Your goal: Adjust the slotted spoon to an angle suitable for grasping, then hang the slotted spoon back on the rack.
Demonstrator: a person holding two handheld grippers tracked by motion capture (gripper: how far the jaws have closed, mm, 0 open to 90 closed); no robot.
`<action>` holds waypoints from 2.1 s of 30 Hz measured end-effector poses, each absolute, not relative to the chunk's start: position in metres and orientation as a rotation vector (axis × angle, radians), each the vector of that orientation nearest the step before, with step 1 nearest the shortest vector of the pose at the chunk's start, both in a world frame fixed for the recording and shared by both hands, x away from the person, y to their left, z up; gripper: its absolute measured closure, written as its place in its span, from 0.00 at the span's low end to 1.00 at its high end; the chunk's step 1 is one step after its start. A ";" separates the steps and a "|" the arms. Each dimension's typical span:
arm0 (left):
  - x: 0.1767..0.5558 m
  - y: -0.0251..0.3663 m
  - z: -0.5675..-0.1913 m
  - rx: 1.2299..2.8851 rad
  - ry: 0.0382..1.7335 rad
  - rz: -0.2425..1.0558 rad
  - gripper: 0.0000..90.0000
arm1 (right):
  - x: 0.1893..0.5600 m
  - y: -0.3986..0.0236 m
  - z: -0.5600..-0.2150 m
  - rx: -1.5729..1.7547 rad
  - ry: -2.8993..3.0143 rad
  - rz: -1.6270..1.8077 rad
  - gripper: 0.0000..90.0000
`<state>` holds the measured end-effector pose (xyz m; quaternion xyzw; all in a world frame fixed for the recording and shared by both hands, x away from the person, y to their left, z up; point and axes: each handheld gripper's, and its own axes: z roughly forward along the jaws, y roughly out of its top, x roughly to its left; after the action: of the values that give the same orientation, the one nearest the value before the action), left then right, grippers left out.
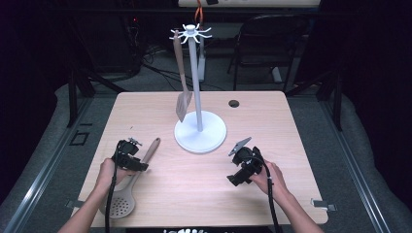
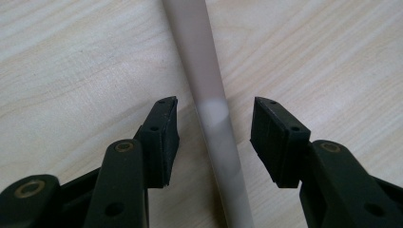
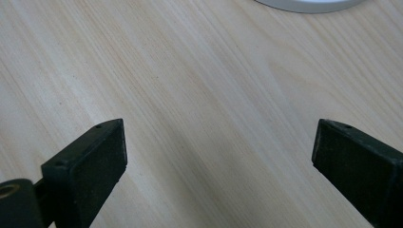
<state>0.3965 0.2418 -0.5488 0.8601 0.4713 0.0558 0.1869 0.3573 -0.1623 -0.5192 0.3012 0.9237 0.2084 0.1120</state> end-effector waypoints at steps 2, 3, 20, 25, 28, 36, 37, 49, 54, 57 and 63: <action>0.398 0.237 -0.550 2.447 1.350 0.161 0.59 | 0.357 -0.162 -0.519 0.884 2.713 0.612 0.04; 0.398 0.236 -0.550 2.446 1.361 0.164 0.61 | 0.357 -0.162 -0.519 0.884 2.712 0.612 0.04; 0.402 0.230 -0.550 2.463 1.410 0.211 0.79 | 0.357 -0.163 -0.521 0.896 2.709 0.633 0.04; 0.401 0.233 -0.551 2.419 1.411 0.169 0.81 | 0.358 -0.163 -0.520 0.897 2.707 0.629 0.04; 0.400 0.234 -0.551 2.388 1.413 0.147 0.82 | 0.357 -0.163 -0.520 0.893 2.706 0.623 0.04; 0.391 0.244 -0.536 2.272 1.348 0.182 0.83 | 0.358 -0.163 -0.519 0.886 2.708 0.615 0.04; 0.390 0.246 -0.534 2.256 1.346 0.189 0.83 | 0.358 -0.163 -0.519 0.893 2.712 0.612 0.04; 0.374 0.255 -0.508 2.083 1.239 0.303 0.83 | 0.358 -0.163 -0.520 0.886 2.720 0.598 0.04; 0.369 0.250 -0.502 2.038 1.199 0.373 0.83 | 0.358 -0.164 -0.520 0.885 2.718 0.599 0.04; 0.365 0.248 -0.496 2.008 1.166 0.404 0.83 | 0.358 -0.163 -0.520 0.888 2.722 0.590 0.04; 0.359 0.243 -0.486 1.933 1.102 0.472 0.83 | 0.358 -0.164 -0.523 0.898 2.726 0.595 0.04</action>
<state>0.3586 0.2425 -0.4857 0.7713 0.4397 0.1882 0.4199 0.3580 -0.1637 -0.5227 0.3046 0.9249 0.2020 0.1051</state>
